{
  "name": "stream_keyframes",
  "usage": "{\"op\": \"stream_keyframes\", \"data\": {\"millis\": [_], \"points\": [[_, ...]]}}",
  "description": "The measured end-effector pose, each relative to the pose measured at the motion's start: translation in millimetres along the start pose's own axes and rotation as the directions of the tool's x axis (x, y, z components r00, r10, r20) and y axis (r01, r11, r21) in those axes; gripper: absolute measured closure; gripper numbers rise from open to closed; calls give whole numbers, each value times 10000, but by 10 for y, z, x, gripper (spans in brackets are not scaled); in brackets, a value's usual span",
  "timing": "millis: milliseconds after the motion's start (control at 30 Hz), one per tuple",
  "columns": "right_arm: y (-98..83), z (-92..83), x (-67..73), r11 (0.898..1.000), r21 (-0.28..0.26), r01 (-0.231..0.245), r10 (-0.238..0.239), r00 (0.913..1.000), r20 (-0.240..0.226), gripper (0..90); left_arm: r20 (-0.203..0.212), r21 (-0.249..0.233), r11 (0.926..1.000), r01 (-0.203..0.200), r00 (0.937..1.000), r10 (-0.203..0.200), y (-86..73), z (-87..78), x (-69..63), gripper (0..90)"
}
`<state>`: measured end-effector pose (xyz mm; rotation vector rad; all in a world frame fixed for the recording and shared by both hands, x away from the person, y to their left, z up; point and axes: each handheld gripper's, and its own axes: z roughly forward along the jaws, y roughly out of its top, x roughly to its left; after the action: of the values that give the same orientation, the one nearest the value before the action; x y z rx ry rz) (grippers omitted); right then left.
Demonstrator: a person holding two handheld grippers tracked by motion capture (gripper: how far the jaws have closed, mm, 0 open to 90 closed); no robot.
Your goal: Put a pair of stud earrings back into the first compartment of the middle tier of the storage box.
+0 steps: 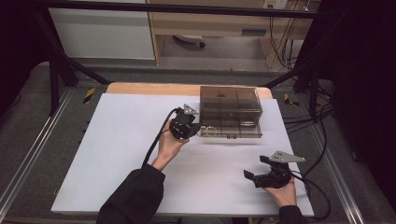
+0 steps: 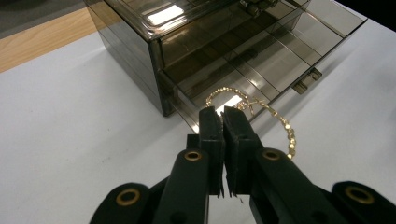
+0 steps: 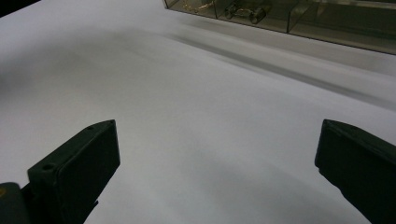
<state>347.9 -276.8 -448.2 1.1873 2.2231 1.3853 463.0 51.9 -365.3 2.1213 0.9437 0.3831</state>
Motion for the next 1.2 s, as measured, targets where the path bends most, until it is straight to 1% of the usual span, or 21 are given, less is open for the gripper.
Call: {"op": "stream_keyframes", "data": {"millis": [100, 300, 633, 700, 800, 1000, 1200], "points": [[2, -7, -2, 10000, -31, -9, 9, 10000, 1, 5, 15, -69, 10000, 24, 10000, -23, 39, 39, -2, 864], [3, -8, -2, 10000, -33, -17, 17, 10000, 2, 5, -45, -61, 10000, -55, 10000, 55, 135, 122, -2, 863], [2, -8, 0, 10000, -35, -36, 36, 10000, -20, 5, -161, -6, 9998, -209, 9997, 209, 240, 307, -63, 863], [2, -9, 1, 10000, -39, -36, 36, 10000, -30, 5, -195, 2, 9997, -260, 9995, 260, 245, 345, -65, 863], [1, -7, 1, 10000, -41, -40, 40, 10000, -39, 4, -188, -2, 9998, -190, 9996, 190, 238, 402, -58, 863], [1, -8, 3, 10000, -44, -58, 58, 10000, -48, 4, -295, 303, 9995, -104, 9995, 113, 196, 530, -19, 862], [2, -9, 1, 10000, -57, -42, 42, 10000, -58, 4, -340, 452, 9990, -54, 9994, 69, 158, 614, 2, 862]]}}
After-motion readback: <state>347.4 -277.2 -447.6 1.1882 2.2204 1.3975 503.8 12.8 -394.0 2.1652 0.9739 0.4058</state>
